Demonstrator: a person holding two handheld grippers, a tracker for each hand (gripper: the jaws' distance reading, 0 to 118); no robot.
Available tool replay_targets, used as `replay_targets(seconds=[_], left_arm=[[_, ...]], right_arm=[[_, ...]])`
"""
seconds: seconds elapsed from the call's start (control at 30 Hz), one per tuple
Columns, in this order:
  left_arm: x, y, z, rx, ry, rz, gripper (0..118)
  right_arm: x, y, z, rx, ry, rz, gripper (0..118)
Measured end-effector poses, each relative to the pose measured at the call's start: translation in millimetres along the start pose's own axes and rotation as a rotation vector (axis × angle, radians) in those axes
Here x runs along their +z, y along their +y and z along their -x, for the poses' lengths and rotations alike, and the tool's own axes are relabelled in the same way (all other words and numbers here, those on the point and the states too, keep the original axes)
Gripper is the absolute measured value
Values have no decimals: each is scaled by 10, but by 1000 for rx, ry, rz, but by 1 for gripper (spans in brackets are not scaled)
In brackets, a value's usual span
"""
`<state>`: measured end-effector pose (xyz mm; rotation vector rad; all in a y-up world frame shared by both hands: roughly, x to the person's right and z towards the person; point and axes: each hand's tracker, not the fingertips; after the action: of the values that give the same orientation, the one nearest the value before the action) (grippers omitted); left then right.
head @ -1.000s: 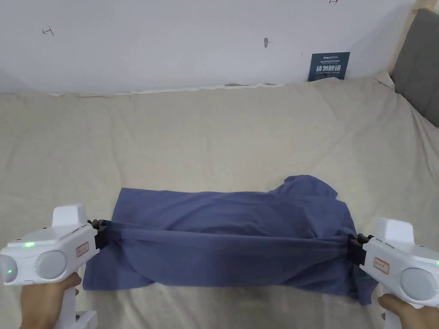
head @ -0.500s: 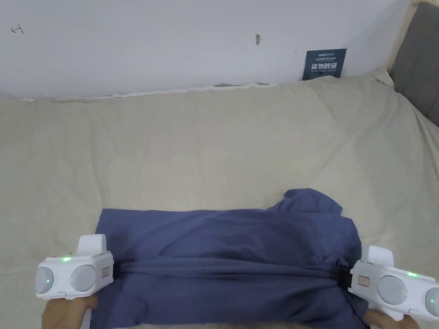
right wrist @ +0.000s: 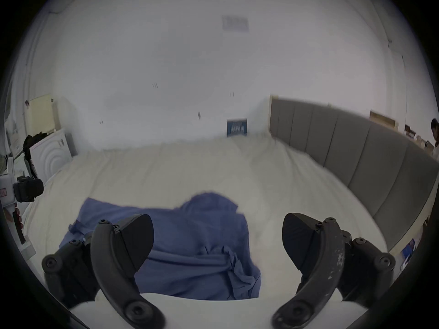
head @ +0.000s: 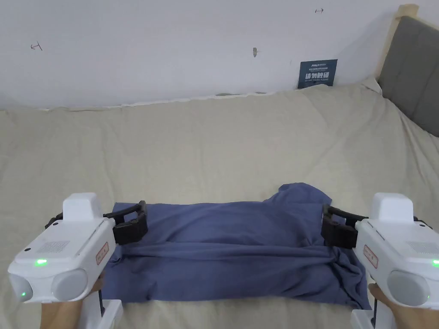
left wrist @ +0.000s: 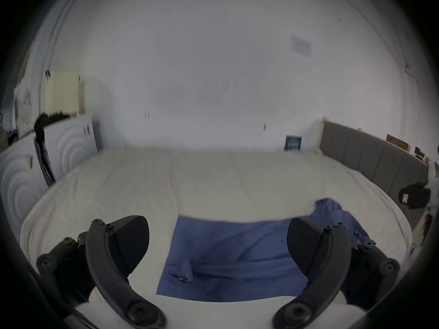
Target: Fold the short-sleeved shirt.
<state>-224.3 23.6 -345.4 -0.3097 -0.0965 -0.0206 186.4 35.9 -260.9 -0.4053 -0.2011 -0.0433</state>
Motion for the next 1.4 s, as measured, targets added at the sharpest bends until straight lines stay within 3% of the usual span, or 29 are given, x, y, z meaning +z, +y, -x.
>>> replay_targets(seconds=[0.17,0.27,0.33,0.37,0.4,0.67,0.97,1.03,1.07,1.1,1.13,1.17,1.3,1.33,1.4], left_arm=[[520,-51,-167,-44,37,-102,115],[737,-173,-204,-45,53,-146,87],[854,-252,-212,-38,47,-151,37],[886,-284,-209,-27,37,-145,10],[886,-315,-197,-13,12,-122,0],[743,-374,-71,11,32,-23,0],[-159,-562,599,184,12,409,2],[-352,-677,720,211,10,510,22],[-424,-742,765,212,26,526,45],[-518,-807,789,194,46,567,80],[-584,-875,800,163,72,612,93],[-640,-942,805,141,86,617,96],[-825,-1208,811,113,145,714,92],[-824,-1272,813,118,142,735,82],[-824,-1361,806,133,118,734,39]], right_arm=[[425,-47,-2,50,-51,-138,112],[576,-157,-16,74,-74,-178,104],[645,-232,-23,81,-75,-188,70],[669,-261,-32,83,-75,-189,43],[680,-285,-45,84,-74,-188,3],[672,-342,-100,68,-79,-162,2],[577,-315,-60,55,-87,-123,2],[534,-323,-48,55,-89,-108,2],[515,-334,-54,57,-92,-101,2],[494,-348,-59,60,-96,-93,2],[466,-345,-29,63,-102,-83,2],[444,-358,-33,66,-105,-72,2],[316,-422,-62,64,-121,-24,2],[293,-444,-80,59,-123,-10,2],[241,-480,-93,49,-131,16,2]])
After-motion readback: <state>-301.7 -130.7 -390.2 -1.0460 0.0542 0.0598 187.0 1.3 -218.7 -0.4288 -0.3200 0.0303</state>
